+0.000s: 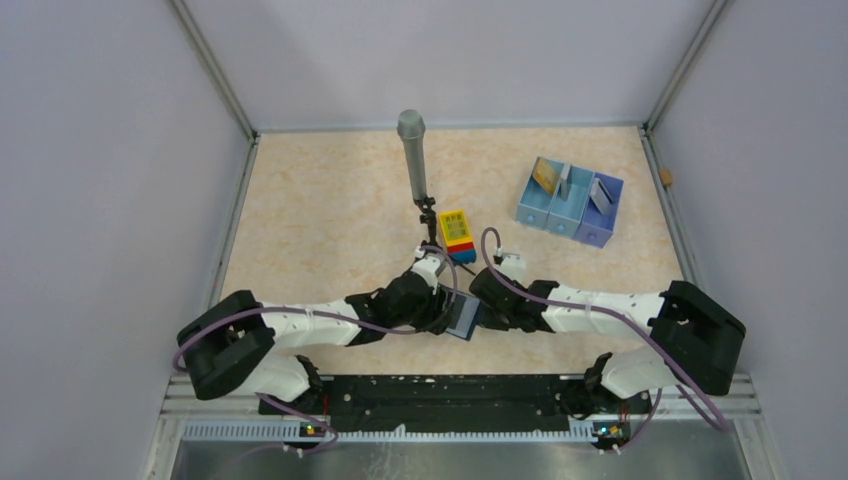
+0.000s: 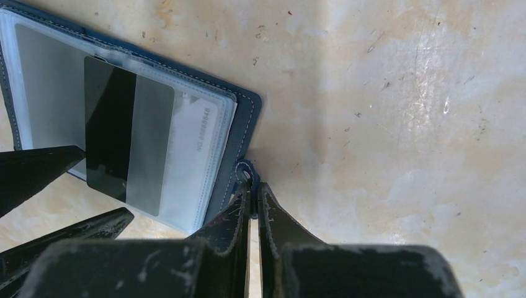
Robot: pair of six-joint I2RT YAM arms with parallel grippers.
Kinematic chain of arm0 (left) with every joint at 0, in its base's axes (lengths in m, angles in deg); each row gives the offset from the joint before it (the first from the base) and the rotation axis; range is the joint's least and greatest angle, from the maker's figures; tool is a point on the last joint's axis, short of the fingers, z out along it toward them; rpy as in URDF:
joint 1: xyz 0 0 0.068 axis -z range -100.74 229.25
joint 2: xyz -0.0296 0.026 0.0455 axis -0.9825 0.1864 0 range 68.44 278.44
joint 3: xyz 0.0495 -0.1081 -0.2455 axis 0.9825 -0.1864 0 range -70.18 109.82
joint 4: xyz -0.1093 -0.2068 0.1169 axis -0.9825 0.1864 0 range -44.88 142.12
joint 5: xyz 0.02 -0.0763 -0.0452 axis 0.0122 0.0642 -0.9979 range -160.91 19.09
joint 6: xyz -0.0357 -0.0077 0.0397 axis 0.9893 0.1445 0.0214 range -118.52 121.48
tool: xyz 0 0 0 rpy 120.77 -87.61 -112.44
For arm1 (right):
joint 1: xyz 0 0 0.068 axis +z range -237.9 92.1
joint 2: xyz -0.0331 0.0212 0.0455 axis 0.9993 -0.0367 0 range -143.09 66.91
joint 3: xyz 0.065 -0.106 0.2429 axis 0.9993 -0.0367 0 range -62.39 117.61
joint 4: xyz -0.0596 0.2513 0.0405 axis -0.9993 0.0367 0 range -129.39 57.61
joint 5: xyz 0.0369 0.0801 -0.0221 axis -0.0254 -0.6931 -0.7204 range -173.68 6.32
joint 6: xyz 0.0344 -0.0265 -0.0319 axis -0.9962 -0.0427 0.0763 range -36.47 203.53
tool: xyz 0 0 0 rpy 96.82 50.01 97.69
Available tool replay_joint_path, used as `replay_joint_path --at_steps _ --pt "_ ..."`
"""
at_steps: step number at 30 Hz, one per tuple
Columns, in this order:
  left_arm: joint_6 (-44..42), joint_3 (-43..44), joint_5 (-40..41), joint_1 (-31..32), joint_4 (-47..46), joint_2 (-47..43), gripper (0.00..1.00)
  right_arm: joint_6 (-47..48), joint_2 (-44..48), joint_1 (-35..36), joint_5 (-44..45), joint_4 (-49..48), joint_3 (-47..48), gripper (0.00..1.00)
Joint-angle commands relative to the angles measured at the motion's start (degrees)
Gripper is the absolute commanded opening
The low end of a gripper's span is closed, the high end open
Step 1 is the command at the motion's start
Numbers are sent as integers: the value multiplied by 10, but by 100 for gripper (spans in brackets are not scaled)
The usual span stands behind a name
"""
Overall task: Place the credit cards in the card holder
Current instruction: Insert the credit card into the card holder.
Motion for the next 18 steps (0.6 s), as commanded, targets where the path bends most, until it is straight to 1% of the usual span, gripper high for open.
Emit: replay_joint_path --at_steps 1,3,6,18 --pt "-1 2 -42 -1 -26 33 57 -2 14 4 17 3 -3 0" --pt "2 2 -67 -1 -39 42 54 -2 14 3 17 2 -3 0" --pt "4 3 -81 -1 -53 49 52 -2 14 3 17 1 -4 0" --pt "7 9 -89 1 -79 60 49 -4 13 3 18 -1 -8 0"
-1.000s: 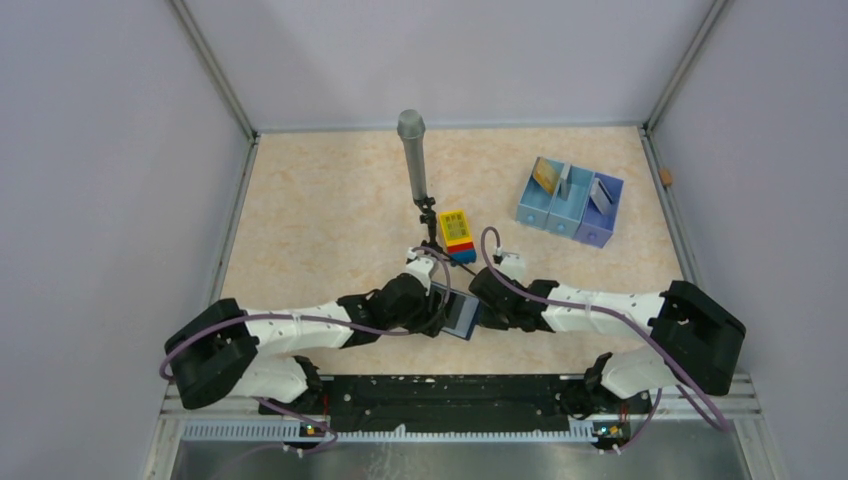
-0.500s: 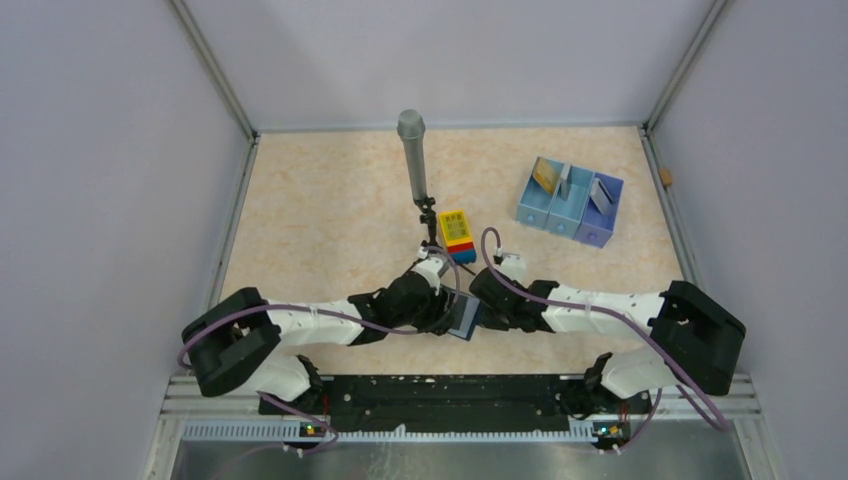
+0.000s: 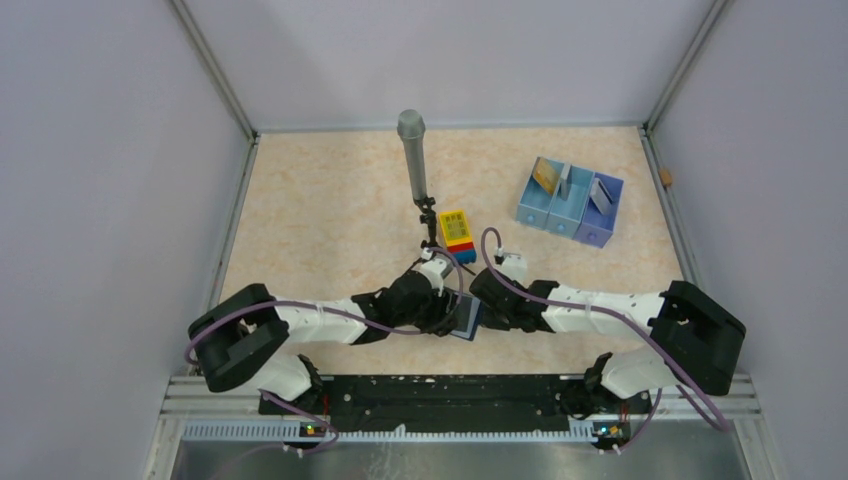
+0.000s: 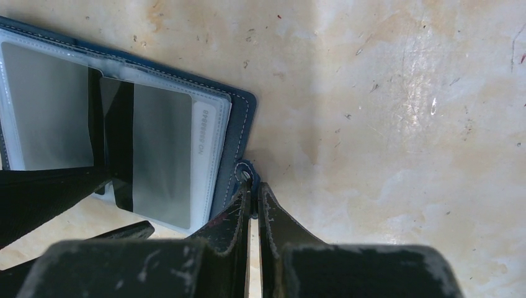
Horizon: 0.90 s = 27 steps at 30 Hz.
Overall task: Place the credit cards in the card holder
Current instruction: Insert the credit card into the card holder.
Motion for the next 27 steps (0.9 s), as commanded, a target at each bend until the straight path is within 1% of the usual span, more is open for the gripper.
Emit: replay_joint_path --at_steps 1,8,27 --pt "6 8 -20 3 -20 17 49 -4 13 3 8 -7 -9 0" --pt "18 5 -16 7 -58 20 46 -7 12 3 7 -11 -14 0" --pt "80 -23 -31 15 -196 40 46 -10 11 3 14 -10 -15 0"
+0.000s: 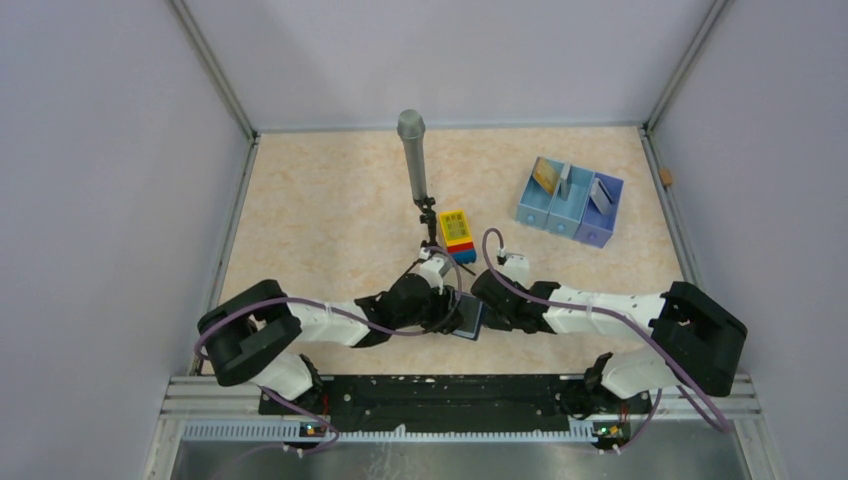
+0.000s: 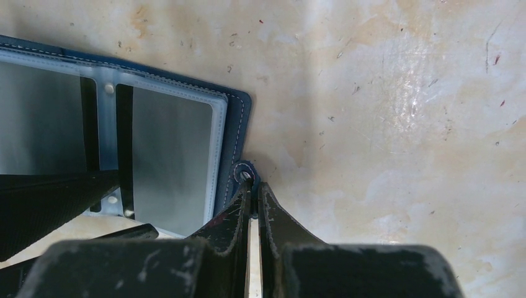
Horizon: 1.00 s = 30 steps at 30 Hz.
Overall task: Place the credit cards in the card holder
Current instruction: Insert the credit card into the card holder.
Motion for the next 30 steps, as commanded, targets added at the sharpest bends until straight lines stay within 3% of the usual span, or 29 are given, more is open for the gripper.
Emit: replay_joint_path --at_steps 1,8,18,22,30 --pt "31 -4 -29 11 -91 6 46 -10 8 4 0 -9 -8 0" --pt "20 -4 -7 9 -52 -39 53 -11 11 3 9 1 -9 0" --pt "-14 19 18 -33 168 -160 73 18 31 -18 4 -20 -35 0" --pt "-1 5 -8 -104 236 -193 74 52 50 -37 -13 -52 -59 0" --pt "28 -29 -114 -188 223 -209 63 91 85 -83 -73 -117 -118 0"
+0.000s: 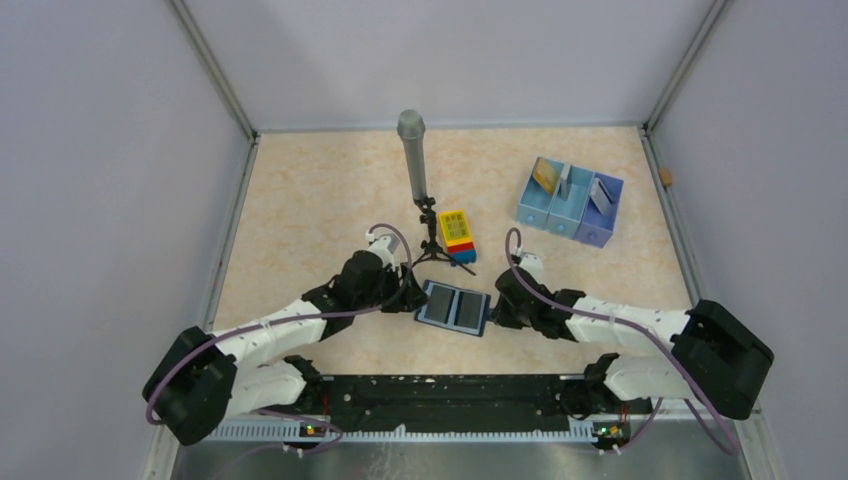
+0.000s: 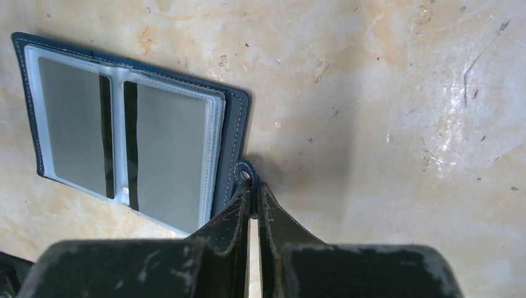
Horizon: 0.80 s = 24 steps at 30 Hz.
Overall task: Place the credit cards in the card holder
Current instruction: Insert the credit card into the card holder, then turn over the card slot in the card holder.
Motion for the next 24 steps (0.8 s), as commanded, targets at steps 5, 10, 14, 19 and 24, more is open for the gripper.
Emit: replay_joint_path --at_steps 5,10,14,19,24 --pt "30 -30 -108 -40 -39 33 50 45 33 -33 -52 -44 -56 0" --pt "33 -26 -119 -46 -50 77 47 48 34 -37 -58 -43 -58 0" --pt "36 -32 -115 -48 -69 97 47 48 34 -38 -61 -46 -58 0" --pt "50 -51 -152 -51 -142 129 41 46 32 -39 -63 -49 -58 0" --pt "71 -74 -182 -66 -215 136 28 42 32 -38 -65 -49 -61 0"
